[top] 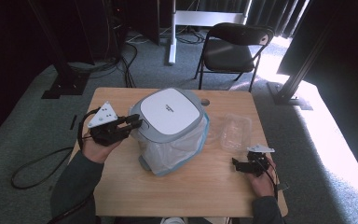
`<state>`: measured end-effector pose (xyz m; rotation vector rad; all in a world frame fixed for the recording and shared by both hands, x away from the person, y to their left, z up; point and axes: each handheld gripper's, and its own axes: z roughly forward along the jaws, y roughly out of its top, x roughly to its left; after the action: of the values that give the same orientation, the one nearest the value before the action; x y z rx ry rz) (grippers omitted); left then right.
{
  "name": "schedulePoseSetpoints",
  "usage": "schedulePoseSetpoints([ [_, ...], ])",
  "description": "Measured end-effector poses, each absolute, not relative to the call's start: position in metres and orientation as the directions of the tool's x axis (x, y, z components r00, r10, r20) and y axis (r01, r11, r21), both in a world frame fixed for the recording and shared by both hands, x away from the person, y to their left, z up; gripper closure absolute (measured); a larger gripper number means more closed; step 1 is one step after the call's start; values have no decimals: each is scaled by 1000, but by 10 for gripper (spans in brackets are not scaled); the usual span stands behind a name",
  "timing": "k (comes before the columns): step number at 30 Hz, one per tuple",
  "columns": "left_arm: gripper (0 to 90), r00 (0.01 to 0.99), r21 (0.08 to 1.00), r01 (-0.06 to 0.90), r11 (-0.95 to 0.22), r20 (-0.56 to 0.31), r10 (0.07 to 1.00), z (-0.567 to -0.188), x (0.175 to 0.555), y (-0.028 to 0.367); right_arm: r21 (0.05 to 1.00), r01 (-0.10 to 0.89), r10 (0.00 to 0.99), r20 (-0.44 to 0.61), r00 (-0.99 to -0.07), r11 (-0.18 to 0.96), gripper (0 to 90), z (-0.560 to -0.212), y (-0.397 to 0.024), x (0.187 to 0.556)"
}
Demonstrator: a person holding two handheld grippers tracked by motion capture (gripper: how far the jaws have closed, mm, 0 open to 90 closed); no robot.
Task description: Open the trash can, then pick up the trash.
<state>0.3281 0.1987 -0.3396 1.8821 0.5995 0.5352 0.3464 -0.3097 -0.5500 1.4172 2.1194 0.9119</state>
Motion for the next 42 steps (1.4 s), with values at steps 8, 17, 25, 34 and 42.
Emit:
schedulePoseSetpoints([
  [8, 715, 771, 923, 164, -348, 100, 629, -338, 327, 200, 723, 639, 923, 7, -385, 261, 123, -550, -310, 346],
  [17, 595, 720, 956, 199, -215, 6, 693, -348, 330, 228, 723, 640, 923, 8, -385, 261, 123, -550, -310, 346],
  [25, 578, 651, 936, 330, -124, -130, 748, -401, 335, 257, 723, 640, 923, 8, -385, 261, 123, -550, -310, 346],
  [34, 569, 626, 888, 443, -123, -208, 751, -450, 340, 257, 698, 669, 931, 7, -366, 258, 231, -544, -310, 344],
  [42, 560, 628, 881, 452, -138, -204, 751, -453, 346, 251, 717, 653, 944, -21, -329, 244, 254, -525, -320, 334],
])
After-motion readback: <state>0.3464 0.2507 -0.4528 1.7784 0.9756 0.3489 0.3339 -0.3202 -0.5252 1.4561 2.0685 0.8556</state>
